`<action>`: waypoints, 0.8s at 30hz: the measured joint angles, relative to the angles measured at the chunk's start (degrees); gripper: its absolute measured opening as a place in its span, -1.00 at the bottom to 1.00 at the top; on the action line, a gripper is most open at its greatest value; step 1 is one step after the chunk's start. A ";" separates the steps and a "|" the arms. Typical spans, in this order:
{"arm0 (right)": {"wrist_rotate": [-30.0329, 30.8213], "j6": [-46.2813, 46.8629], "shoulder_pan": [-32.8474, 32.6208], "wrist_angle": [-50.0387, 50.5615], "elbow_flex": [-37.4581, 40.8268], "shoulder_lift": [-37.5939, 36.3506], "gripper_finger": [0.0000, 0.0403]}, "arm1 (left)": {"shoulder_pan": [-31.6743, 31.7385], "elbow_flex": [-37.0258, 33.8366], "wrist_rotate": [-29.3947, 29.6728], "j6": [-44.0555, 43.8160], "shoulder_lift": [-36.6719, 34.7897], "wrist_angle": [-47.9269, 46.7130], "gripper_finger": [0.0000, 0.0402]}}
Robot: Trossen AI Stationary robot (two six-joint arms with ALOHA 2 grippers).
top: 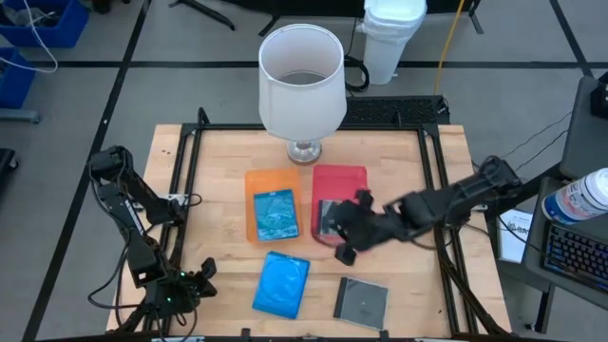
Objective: Pick & place jewel cases by type
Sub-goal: Put the black CD case into the red bin
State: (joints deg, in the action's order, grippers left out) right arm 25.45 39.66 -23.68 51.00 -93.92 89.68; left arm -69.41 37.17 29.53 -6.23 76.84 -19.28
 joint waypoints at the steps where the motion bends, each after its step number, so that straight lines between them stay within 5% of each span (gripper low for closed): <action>1: 0.92 2.24 -1.13 -0.43 2.35 -0.91 -0.99 | 0.27 0.00 0.09 0.01 0.00 0.04 -0.79; 6: 6.28 11.29 -6.28 -7.42 17.04 -6.74 -0.99 | 2.31 0.00 1.74 1.63 0.00 -0.03 -0.79; 11: 7.45 13.58 -7.74 -27.49 35.20 -11.86 -1.00 | 5.38 0.00 4.01 4.74 0.00 -0.04 -0.79; 20: 6.33 1.14 -7.04 -62.48 58.96 -15.59 -1.00 | 12.97 0.00 5.60 5.54 0.00 4.09 -0.79; 24: 13.19 -6.72 -9.38 -70.22 61.22 -15.01 -1.00 | 15.65 0.00 5.63 3.11 0.00 10.42 -0.79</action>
State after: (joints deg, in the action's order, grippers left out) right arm 38.65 32.94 -33.06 -19.22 -32.69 74.67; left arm -53.76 37.17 35.16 -3.12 76.84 -8.86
